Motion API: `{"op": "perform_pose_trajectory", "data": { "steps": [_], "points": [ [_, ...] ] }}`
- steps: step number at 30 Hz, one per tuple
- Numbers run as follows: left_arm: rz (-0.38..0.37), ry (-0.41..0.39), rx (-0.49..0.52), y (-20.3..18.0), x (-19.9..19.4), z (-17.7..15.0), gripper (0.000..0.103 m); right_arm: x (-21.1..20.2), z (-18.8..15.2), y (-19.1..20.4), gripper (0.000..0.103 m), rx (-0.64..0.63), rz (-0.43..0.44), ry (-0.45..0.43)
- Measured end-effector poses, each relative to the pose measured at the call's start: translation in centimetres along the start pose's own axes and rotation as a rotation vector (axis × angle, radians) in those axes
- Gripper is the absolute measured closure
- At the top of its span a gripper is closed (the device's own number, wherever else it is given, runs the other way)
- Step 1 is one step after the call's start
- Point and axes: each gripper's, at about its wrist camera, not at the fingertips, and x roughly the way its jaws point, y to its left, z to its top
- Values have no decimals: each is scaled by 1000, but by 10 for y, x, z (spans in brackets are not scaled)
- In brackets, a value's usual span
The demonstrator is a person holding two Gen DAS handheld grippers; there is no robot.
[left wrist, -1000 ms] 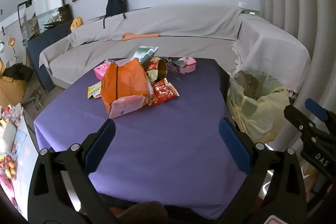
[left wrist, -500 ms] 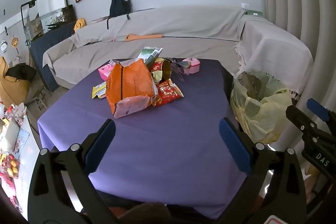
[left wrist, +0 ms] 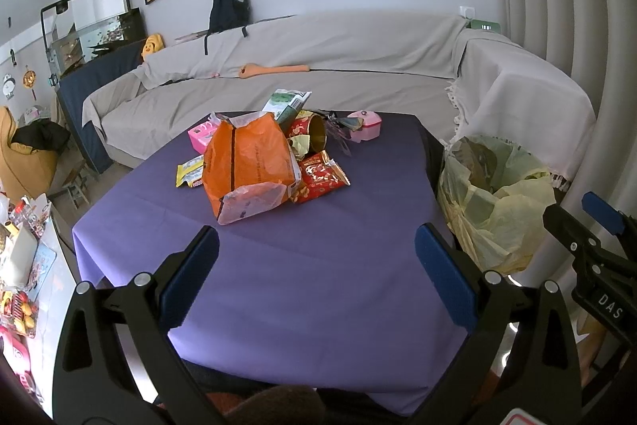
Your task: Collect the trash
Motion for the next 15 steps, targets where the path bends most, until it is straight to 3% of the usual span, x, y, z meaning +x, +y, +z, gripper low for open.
{"op": "perform_pose_trajectory", "data": {
  "steps": [15],
  "points": [
    [1,0,1,-1,1,0,9,0,1,-1,23,3,3,-1]
  ]
}}
